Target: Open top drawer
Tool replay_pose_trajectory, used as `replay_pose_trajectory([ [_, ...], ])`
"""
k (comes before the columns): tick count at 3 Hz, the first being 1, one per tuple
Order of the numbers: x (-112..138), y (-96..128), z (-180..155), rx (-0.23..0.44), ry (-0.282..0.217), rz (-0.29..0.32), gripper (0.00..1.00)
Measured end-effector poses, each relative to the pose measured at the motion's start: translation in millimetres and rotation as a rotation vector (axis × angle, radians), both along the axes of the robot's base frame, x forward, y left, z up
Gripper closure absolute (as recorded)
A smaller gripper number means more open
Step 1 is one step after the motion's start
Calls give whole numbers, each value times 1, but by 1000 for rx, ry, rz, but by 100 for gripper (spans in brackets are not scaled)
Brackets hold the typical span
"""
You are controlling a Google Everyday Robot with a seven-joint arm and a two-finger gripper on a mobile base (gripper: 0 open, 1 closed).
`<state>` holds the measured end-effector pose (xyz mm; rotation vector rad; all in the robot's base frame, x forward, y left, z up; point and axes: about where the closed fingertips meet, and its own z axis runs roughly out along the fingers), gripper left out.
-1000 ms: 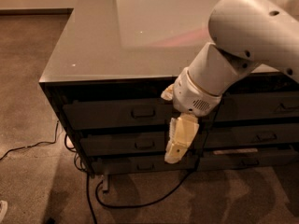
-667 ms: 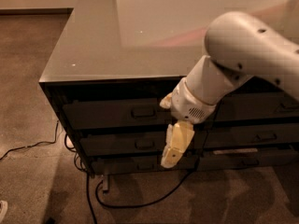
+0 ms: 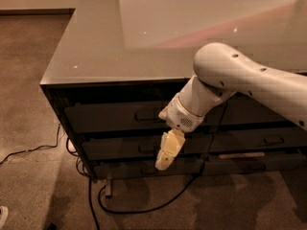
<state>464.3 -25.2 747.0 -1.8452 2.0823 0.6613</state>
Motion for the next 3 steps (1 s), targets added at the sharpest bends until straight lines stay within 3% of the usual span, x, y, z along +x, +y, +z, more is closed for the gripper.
replay_pose_trajectory([
  [1, 29, 9, -10, 16, -26, -37, 0],
  [2, 69, 25, -7, 17, -106, -103, 0],
  [3, 69, 25, -7, 17, -106, -101, 0],
])
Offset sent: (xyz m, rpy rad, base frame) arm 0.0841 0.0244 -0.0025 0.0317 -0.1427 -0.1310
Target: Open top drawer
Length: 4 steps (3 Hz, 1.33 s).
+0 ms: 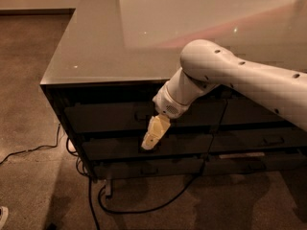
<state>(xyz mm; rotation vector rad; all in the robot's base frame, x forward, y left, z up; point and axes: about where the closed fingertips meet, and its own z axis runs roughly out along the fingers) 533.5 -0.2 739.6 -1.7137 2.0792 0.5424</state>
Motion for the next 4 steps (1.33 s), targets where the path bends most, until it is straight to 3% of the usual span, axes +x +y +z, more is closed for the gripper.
replay_pose_trajectory([
  [1, 8, -3, -8, 37, -21, -8, 0],
  [2, 38, -10, -14, 67, -67, -35, 0],
  [4, 75, -17, -21, 48, -130, -73, 0],
])
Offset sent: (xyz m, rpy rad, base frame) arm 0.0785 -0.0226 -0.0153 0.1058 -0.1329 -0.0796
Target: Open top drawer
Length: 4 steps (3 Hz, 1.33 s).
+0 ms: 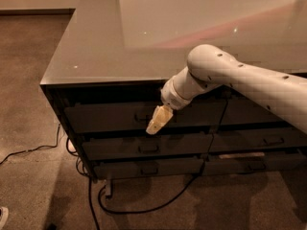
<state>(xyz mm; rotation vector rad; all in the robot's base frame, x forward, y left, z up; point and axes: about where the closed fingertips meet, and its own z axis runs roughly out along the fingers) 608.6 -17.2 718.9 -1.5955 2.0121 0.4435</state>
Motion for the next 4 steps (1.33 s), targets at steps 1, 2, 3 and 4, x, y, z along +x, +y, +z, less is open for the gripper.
replay_pose_trajectory([
  [1, 6, 0, -20, -29, 9, -13, 0],
  [2, 12, -6, -38, -62, 16, -45, 0],
  [3, 19, -16, -50, -83, 20, -93, 0],
  [4, 23, -21, -61, -104, 36, -117, 14],
])
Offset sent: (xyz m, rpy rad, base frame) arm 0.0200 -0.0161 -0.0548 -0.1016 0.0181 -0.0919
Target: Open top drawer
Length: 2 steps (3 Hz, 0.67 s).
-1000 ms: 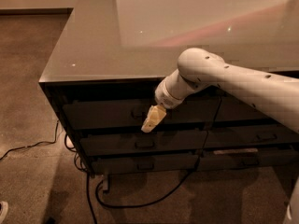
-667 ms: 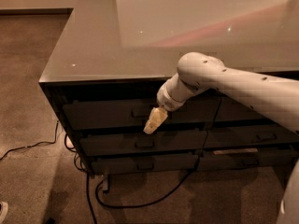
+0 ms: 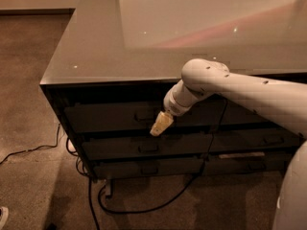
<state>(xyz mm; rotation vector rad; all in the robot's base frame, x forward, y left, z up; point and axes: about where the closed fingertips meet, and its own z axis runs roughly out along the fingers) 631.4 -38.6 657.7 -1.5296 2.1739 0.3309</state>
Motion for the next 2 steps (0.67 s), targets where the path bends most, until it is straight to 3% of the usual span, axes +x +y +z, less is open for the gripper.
replay_pose_trajectory([
  [2, -1, 1, -2, -23, 10, 2, 60],
])
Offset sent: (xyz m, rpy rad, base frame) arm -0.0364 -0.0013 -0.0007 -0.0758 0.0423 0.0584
